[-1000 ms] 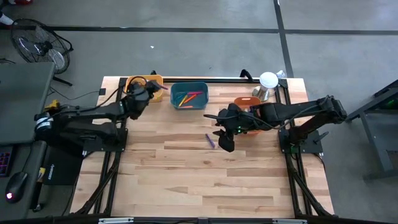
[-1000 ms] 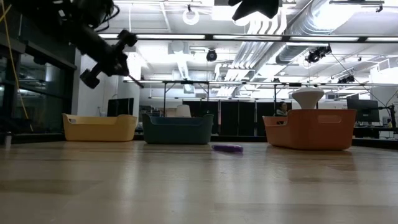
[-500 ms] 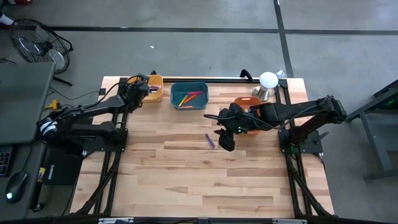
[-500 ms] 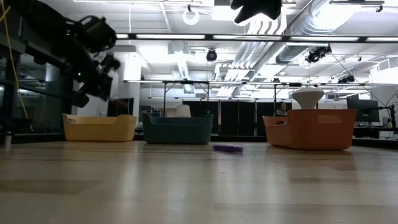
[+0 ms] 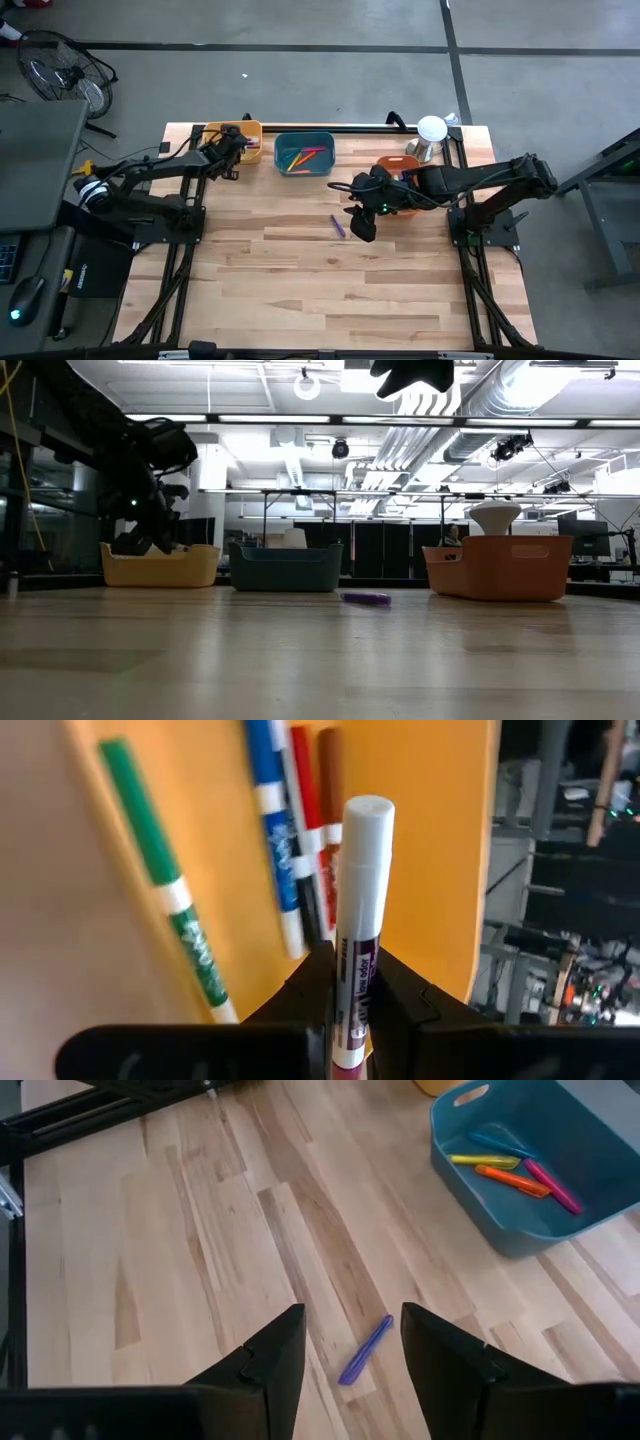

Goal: Pick & Place Markers
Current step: Put the pink marker pen into the yellow bin

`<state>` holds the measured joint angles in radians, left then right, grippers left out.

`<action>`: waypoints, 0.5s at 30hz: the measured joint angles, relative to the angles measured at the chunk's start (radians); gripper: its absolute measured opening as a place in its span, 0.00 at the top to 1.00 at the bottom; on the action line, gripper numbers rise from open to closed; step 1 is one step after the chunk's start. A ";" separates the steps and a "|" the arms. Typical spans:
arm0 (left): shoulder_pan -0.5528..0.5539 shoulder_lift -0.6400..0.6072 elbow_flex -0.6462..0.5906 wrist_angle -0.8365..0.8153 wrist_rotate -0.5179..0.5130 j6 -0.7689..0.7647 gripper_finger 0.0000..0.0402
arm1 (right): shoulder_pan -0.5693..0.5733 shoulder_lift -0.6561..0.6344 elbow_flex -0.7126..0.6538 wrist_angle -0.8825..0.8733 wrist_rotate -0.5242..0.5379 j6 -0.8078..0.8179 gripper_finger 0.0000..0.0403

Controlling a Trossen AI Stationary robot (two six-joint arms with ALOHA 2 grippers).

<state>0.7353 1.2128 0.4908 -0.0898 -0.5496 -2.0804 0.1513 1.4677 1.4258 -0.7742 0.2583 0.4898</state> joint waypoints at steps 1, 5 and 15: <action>0.000 0.011 0.000 0.002 0.011 -0.025 0.92 | 0.000 0.000 0.000 0.000 0.001 0.003 0.62; -0.002 0.047 0.000 0.002 0.028 -0.081 0.92 | 0.000 0.000 0.000 0.000 0.001 0.010 0.62; -0.002 0.051 0.000 0.030 0.011 -0.072 0.73 | 0.000 0.000 0.000 0.000 0.002 0.011 0.62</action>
<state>0.7330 1.2640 0.4908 -0.0601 -0.5385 -2.1524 0.1513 1.4677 1.4258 -0.7746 0.2600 0.5011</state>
